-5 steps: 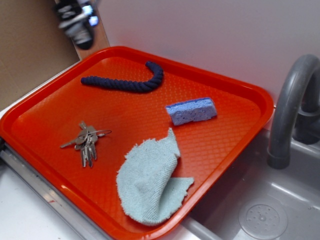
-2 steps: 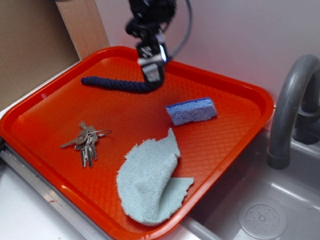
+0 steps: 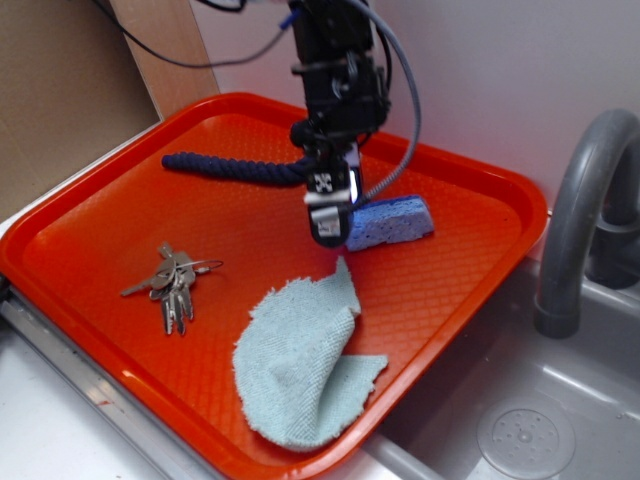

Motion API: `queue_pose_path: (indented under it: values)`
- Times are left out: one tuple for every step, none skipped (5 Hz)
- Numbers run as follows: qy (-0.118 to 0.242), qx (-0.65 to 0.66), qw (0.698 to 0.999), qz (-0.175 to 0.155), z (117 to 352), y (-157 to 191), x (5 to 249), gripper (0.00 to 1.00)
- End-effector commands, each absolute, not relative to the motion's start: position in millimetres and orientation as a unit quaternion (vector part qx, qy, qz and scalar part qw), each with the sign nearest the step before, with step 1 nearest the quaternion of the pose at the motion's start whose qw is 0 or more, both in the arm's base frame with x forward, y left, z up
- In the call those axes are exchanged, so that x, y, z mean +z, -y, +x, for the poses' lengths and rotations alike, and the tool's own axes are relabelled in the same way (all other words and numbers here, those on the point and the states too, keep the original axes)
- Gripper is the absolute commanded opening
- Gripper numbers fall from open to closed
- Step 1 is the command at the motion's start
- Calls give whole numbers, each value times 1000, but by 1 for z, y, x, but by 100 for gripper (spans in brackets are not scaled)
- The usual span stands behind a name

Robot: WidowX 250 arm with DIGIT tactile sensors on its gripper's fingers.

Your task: Grab the blue sponge.

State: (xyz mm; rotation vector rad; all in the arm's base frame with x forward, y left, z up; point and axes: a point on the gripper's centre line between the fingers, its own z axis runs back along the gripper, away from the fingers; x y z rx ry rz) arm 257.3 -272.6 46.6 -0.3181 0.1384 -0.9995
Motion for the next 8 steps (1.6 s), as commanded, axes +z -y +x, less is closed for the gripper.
queue_pose_path:
  values:
    - [-56,-507,848,-147,238,294,59,51]
    - [-59,-490,861,-120,238,293,62,0]
    - [-51,-428,899,-71,234,278,90,0]
    - [4,-345,938,-32,224,243,137,0]
    - [80,-229,970,-25,190,198,182,0]
    - [110,-158,981,-36,164,155,228,0]
    - [111,-113,986,-47,147,136,254,0]
    - [145,-92,982,-79,128,112,259,0]
